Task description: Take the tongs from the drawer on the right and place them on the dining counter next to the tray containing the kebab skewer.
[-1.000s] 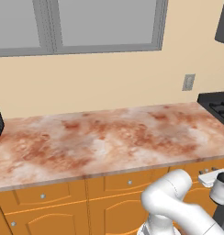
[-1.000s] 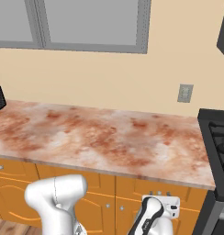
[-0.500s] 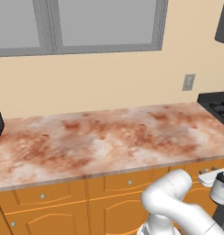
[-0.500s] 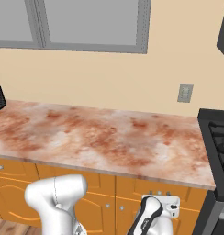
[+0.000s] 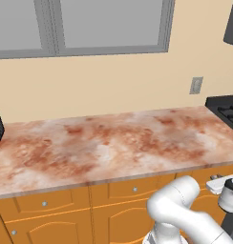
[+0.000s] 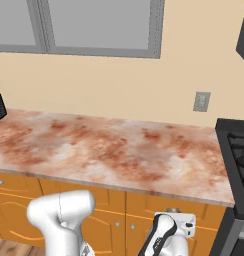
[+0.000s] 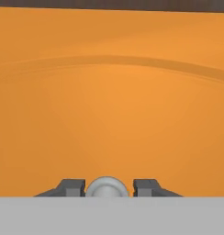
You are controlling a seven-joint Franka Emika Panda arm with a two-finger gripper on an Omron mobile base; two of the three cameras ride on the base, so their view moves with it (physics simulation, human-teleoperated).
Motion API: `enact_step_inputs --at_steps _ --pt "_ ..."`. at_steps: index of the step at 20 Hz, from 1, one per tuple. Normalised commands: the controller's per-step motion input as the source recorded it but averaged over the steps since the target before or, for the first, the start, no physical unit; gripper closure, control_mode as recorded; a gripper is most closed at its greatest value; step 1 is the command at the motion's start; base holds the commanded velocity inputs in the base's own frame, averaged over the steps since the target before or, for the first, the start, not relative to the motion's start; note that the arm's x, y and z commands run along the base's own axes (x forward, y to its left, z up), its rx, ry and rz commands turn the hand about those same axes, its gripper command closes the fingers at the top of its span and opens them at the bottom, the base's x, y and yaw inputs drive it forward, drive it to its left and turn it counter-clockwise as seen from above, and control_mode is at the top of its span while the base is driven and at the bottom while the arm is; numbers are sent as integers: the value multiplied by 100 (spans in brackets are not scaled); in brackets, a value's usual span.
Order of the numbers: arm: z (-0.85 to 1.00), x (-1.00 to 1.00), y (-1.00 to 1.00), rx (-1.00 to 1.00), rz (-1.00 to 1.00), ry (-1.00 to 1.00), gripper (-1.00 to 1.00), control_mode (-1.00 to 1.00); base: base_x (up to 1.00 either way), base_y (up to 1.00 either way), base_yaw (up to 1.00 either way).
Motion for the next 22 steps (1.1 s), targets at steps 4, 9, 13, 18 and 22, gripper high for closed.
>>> enact_step_inputs --at_steps 4,9,13,18,22 --pt "0 0 0 0 0 0 100 -100 0 0 0" --pt "0 -10 0 0 0 0 100 -100 0 0 0" --pt "-13 -59 -8 0 -2 0 100 -100 0 0 0" --pt "-27 -84 -27 0 -5 2 100 -100 0 0 0" --pt "-34 -87 -34 0 -6 3 100 -100 0 0 0"
